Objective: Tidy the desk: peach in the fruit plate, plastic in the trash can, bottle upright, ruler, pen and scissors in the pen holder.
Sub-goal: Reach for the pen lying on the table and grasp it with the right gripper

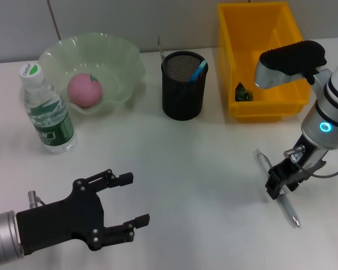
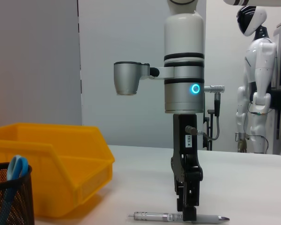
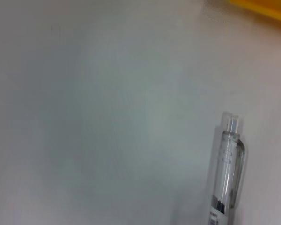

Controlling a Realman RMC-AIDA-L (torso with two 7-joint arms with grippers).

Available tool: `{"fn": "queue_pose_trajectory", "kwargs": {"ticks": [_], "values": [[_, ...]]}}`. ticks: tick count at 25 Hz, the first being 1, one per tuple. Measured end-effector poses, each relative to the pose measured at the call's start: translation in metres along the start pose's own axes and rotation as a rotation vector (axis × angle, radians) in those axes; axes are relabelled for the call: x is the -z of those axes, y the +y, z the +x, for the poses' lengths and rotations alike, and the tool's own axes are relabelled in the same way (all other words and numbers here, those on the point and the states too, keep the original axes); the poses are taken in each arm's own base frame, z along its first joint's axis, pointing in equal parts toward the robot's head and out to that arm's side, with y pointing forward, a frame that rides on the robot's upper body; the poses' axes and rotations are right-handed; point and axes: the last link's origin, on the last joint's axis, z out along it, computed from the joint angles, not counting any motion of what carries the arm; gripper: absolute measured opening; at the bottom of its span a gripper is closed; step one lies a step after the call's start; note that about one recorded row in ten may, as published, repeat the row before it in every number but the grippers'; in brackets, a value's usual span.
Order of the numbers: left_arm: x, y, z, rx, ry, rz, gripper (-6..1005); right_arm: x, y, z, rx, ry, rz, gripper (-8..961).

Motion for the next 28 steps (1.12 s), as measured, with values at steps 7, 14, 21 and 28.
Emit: {"fn": "queue_pose_trajectory", "kwargs": {"ticks": [7,14,21,28], "values": [[0.0,-0.0003,0.0002,-0.001,0.0,0.0,803,0.0003,0.0004,-0.0005,-0.001,-0.001,-0.001,405],[0.0005,-0.0009,0.0004,-0.003,-0.002,0.0,803,0.0001,0.0001,-0.0006,-0.002,-0.002,0.001,368],[0.0008,-0.0019,0.0015,-0.012,-0.002,0.001,803,0.0001,-0.0003,-0.0006,-0.002,-0.002,0.003,369],[0.001,-0.0016,0.0013,-0.011,-0.002,0.002,803,0.0001,-0.0003,-0.0006,-0.003,-0.002,0.003,368]]}}
